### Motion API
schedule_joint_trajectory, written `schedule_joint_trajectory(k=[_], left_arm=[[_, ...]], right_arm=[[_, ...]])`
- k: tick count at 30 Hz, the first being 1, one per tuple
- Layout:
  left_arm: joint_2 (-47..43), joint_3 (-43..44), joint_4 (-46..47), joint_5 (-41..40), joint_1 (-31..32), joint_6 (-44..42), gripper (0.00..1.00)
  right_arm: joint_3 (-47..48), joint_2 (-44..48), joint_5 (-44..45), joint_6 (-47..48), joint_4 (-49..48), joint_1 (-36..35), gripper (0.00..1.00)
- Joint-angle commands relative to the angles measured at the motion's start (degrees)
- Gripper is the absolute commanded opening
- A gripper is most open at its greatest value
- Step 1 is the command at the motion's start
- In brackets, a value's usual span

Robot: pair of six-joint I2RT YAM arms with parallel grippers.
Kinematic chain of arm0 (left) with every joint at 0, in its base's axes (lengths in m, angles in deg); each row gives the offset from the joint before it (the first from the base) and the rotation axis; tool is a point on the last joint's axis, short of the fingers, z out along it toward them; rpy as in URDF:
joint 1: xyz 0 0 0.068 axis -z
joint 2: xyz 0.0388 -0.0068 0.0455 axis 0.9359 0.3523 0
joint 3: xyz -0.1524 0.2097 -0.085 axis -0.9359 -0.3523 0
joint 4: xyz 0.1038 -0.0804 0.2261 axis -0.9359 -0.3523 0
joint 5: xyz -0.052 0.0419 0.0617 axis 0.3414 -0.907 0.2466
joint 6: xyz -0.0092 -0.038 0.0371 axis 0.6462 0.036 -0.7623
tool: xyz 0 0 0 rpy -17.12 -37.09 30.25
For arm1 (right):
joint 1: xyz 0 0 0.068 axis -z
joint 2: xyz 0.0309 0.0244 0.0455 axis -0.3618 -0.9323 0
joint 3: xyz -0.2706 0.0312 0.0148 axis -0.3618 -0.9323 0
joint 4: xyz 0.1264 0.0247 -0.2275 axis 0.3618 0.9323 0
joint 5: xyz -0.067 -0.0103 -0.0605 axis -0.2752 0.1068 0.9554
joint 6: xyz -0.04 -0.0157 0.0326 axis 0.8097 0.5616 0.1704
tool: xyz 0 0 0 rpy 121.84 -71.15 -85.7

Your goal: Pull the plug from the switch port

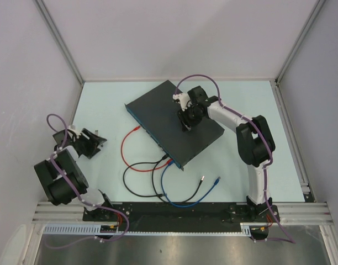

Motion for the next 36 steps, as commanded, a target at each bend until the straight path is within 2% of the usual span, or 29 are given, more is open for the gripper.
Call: schedule_joint_trajectory(k=[1, 3, 6, 11, 12, 15, 24, 31, 36], left_arm=[[-7.4, -2.6, -6.2, 5.5, 1.6, -2.0, 0.71], [-9.3, -4.4, -6.3, 7.8, 3.7, -2.5, 0.71], [-11.1, -2.7, -4.6, 10.3, 11.5, -5.1, 0.7], [-4.3, 5.3, -5.0, 14.4, 22.7, -11.4, 0.59], [-3.2, 6.4, -5.8, 14.5, 26.3, -13.1, 0.58], [0.1, 9.9, -6.6, 12.7, 31.8, -15.3, 0.58], [8.2, 14.7, -4.4, 13.3, 40.6, -10.4, 0.56], [11.2, 12.4, -4.5, 15.3, 42.1, -9.6, 0.55], [14.2, 12.9, -2.5, 20.1, 42.9, -9.3, 0.55]], right_arm=[[-2.3, 0.5, 3.4, 0.3, 2.5, 1.7, 0.51], [-2.5, 1.2, 3.4, 0.1, 2.6, 2.1, 0.51], [-2.7, 2.3, 3.6, -0.4, 2.7, 2.4, 0.51], [-2.6, 3.9, 4.2, -1.9, 2.7, 2.7, 0.51], [-2.5, 4.3, 4.3, -1.9, 2.8, 2.6, 0.51], [-2.5, 4.5, 4.9, -2.2, 3.3, 2.7, 0.51], [-2.6, 2.7, 2.9, -5.0, 3.8, 1.9, 0.51], [-3.0, 1.6, 1.0, -6.4, 3.6, 2.3, 0.51], [-3.6, 1.5, 0.4, -6.8, 2.9, 2.0, 0.51]])
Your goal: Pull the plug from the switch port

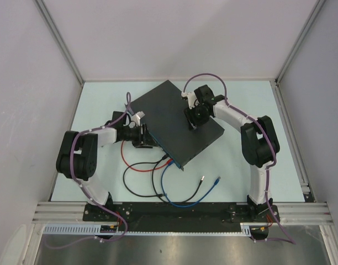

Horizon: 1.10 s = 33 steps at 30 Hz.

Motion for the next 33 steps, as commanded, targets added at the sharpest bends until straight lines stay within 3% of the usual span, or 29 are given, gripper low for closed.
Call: schedule_joint_trajectory(k=[1, 27, 29, 33], left_arm=[[2.3, 0.5, 2.5, 5.1, 1.4, 0.6, 0.54], [9.6, 6.2, -1.1, -0.5, 5.5, -1.3, 0.5], [9.0, 6.9, -2.9, -3.6, 6.4, -1.7, 0.48], [8.0, 8.7, -9.7, -18.1, 8.6, -1.5, 0.47]], right_arm=[[-1.5, -0.7, -2.4, -1.6, 1.5, -0.7, 0.51], [-5.0, 1.7, -0.6, 0.1, 0.4, -1.6, 0.52], [-5.0, 1.6, -0.6, 0.0, 0.4, -1.6, 0.52], [-4.9, 1.2, -0.3, -0.4, 0.2, -1.8, 0.52]])
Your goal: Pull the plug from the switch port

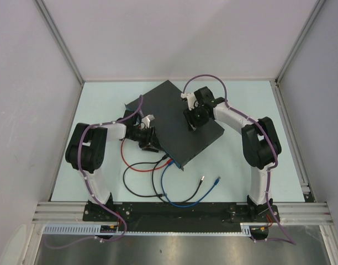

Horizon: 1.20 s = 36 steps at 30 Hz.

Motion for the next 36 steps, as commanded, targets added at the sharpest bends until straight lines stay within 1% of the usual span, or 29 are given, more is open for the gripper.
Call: schedule_joint_trajectory(k=[1, 4, 6, 8, 10, 12, 14, 16, 20, 22, 23, 24, 26, 27, 29, 31, 36], left_arm=[[-0.6, 3.0, -4.9, -18.5, 3.3, -1.1, 0.48], [-0.2, 3.9, -8.4, -26.1, 3.7, 0.2, 0.47], [-0.1, 4.1, -9.7, -31.1, 3.6, 1.0, 0.48], [-0.6, 4.2, -12.1, -34.2, 3.6, 1.6, 0.49], [-2.6, 3.2, -14.0, -36.4, 3.4, 0.9, 0.5], [-5.4, 0.9, -15.2, -36.6, 2.8, 0.2, 0.53], [-7.7, -3.3, -14.1, -36.5, 1.7, -2.9, 0.55], [-10.9, -7.0, -12.7, -37.9, 1.2, -3.3, 0.56], [-15.1, -10.1, -11.2, -39.4, 0.8, -4.0, 0.58], [-16.3, -9.5, -8.5, -37.3, 0.6, -6.5, 0.6], [-17.3, -9.1, -6.9, -34.5, 0.6, -7.4, 0.63], [-17.6, -8.7, -5.3, -27.6, 0.6, -8.2, 0.66], [-17.2, -7.4, -0.7, -19.4, 0.6, -9.9, 0.66], [-16.4, -7.0, 0.8, -10.0, 0.6, -11.5, 0.63], [-14.6, -4.4, 1.8, -3.6, 0.6, -12.9, 0.6], [-11.5, -1.7, 1.2, 1.0, 0.6, -13.6, 0.6], [-5.9, 1.8, -1.4, 2.9, 0.6, -13.7, 0.59]], right_arm=[[-1.7, -0.4, -0.8, -0.9, 3.5, -1.3, 0.52], [-1.7, -0.4, -0.5, -1.0, 3.5, -1.6, 0.52], [-1.7, -0.4, -0.3, -1.0, 3.5, -1.6, 0.52], [-1.7, -0.2, -0.1, -0.9, 3.5, -1.8, 0.52], [-1.6, 0.0, 0.4, -0.7, 3.6, -1.8, 0.52], [-1.7, -0.1, 0.6, -0.6, 3.8, -1.9, 0.53], [-1.7, 0.0, 0.8, -0.6, 3.6, -1.9, 0.53], [-1.7, 0.0, 1.1, -0.6, 3.5, -1.9, 0.53], [-1.3, -0.3, 1.2, -0.5, 3.2, -2.0, 0.54], [-0.9, -0.4, 1.3, -0.5, 3.1, -2.0, 0.53], [-0.9, -0.3, 1.4, -0.4, 3.1, -2.0, 0.53], [-0.9, -0.2, 1.5, -0.1, 3.0, -2.0, 0.53], [-0.9, 0.0, 2.0, 0.2, 2.9, -2.0, 0.53], [-0.9, 0.2, 2.1, 0.4, 2.8, -2.0, 0.54], [-0.9, 0.3, 2.4, 0.8, 2.8, -1.9, 0.53], [-0.9, 0.5, 2.5, 1.0, 2.8, -1.8, 0.53], [-1.0, 0.7, 2.9, 1.6, 2.6, -1.7, 0.54]])
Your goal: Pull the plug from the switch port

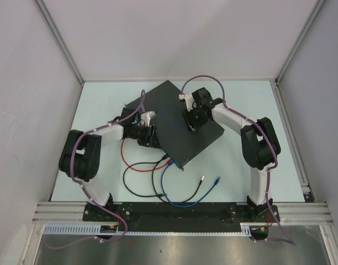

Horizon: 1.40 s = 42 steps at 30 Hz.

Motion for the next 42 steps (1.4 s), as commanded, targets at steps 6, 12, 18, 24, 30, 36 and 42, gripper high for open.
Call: schedule_joint_trajectory(k=[6, 12, 18, 24, 30, 36, 42], left_arm=[[5.0, 5.2, -1.0, 6.7, -0.2, -2.4, 0.59], [6.9, 6.5, -1.7, 6.1, 0.0, -2.9, 0.57], [8.3, 7.0, -2.8, 2.5, 0.6, -4.2, 0.54], [9.5, 7.2, -4.9, 1.9, 0.9, -8.3, 0.53], [9.7, 7.2, -5.0, 5.8, 0.9, -11.0, 0.52], [7.6, 5.0, -2.7, 10.5, 0.9, -11.4, 0.52], [8.5, 5.9, -3.0, 4.7, 1.4, -9.9, 0.52]], right_arm=[[-1.4, 0.7, 0.8, 1.3, 2.1, -0.5, 0.54], [-1.5, 0.5, 0.6, 1.2, 1.9, -0.6, 0.54], [-1.5, 0.0, 0.6, 1.2, 1.9, -0.6, 0.54], [-1.5, -0.3, 0.8, 1.4, 1.9, -0.6, 0.54], [-1.4, -0.8, 0.6, 1.1, 1.8, -0.6, 0.54], [-1.1, -1.3, 0.5, 1.1, 1.8, -0.6, 0.54], [-0.3, -1.9, 0.5, 1.0, 1.9, -0.8, 0.54]])
